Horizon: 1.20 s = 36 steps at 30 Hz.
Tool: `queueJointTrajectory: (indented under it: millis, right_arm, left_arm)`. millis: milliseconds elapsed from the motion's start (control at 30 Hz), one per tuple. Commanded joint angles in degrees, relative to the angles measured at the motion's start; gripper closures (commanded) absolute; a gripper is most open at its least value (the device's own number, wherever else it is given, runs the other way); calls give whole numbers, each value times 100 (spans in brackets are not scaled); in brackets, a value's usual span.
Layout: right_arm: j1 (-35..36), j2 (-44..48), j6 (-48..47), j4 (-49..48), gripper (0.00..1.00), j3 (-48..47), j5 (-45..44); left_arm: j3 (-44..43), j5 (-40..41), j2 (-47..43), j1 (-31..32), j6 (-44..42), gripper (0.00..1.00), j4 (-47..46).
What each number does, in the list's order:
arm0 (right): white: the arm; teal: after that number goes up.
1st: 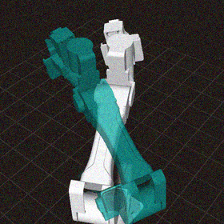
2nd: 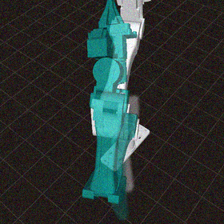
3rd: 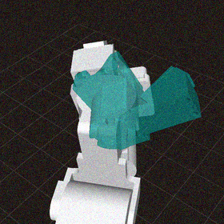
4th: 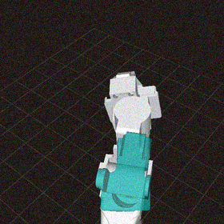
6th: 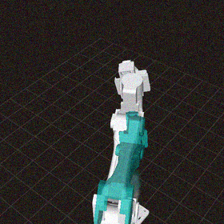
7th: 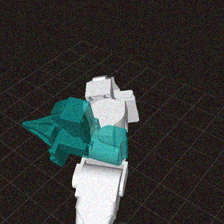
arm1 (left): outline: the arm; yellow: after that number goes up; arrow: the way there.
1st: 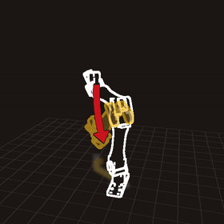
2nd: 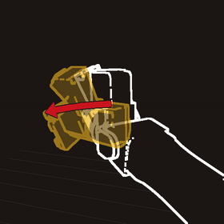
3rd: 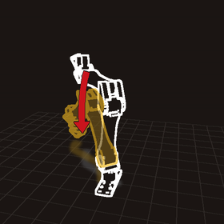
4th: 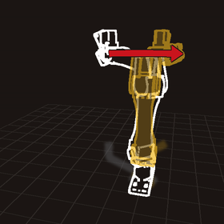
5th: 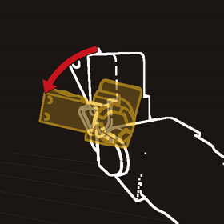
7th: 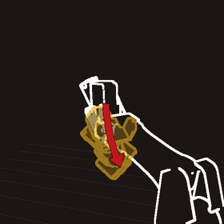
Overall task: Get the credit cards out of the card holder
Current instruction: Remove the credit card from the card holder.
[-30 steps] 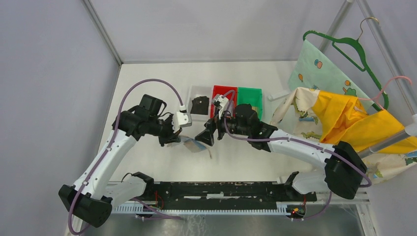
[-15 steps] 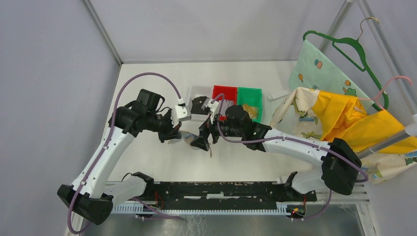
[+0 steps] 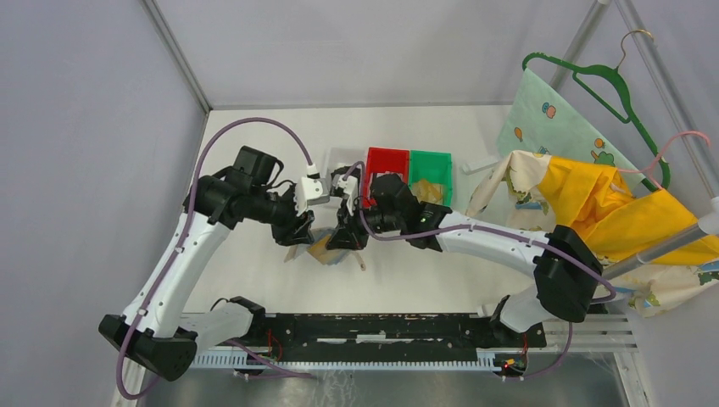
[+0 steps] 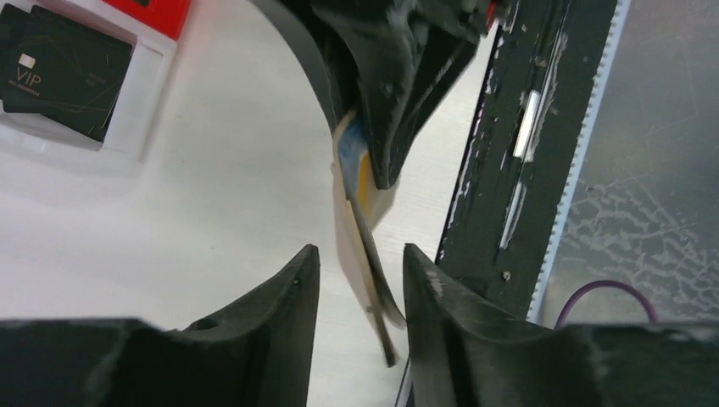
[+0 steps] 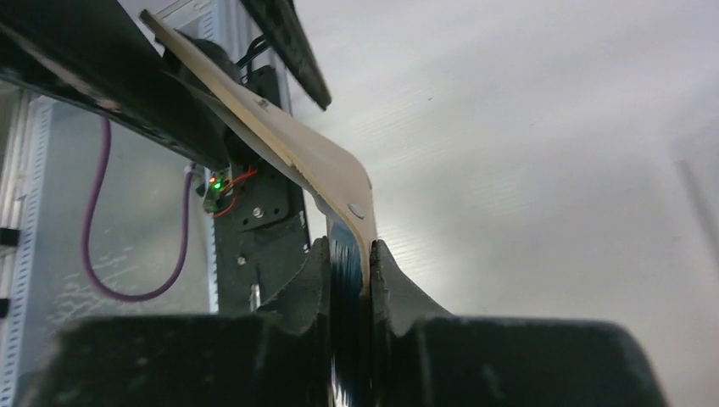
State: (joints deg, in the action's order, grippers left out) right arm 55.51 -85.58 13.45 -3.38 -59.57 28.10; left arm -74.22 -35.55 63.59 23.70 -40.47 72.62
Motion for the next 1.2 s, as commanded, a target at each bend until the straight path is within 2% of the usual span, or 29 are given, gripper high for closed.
queueJointTrajectory:
  millis: [0,133,200,300,400,567,700,800,867,900,1033,1133,1167]
  right_arm:
    - [-15,55,515,-710,100,126,1055]
    - [-265,286,1576,-1973,100,686,1521]
    - [-356,341,2155,-2603,100,901,1691]
    - [-441,331,2892,-3294,100,1033,1852]
    - [-481,361,3496,-4018,100,1190,1954]
    - [-547,494,4068,-4752,100,1413,1998]
    - [-589,608,4126,-4998,100,1580,2054]
    - [-610,674,4131,-5181,100,1712,2111]
    - [-611,730,4167,-5393,100,1804,2134]
    - [-609,775,4135,-5432,100,1853,2131]
    - [-611,890,3941,-5430,96,1998,2062]
    - [-613,936,3829,-5416,88,2015,2042]
    - [-607,937,3790,-5385,78,1968,2050]
  left_arm:
    - [-276,-145,-147,18,-55,43,-403]
    - [189,350,-615,20,219,24,-1074]
    - [342,402,-794,17,413,19,-1251]
    - [464,206,-939,14,587,18,-1224]
    - [519,413,-1024,20,659,18,-1293]
    - [467,584,-1082,14,811,17,-1336]
    - [161,89,-1030,5,1026,20,-1204]
    - [-226,-1011,-902,4,644,27,-553]
    - [-466,-1572,-726,6,318,38,-25]
    - [-559,-1730,-620,12,216,46,154]
    - [-799,-1802,-294,7,-8,95,529]
    - [-893,-1993,-177,5,-54,98,668]
    - [-926,-2088,-152,8,-92,98,717]
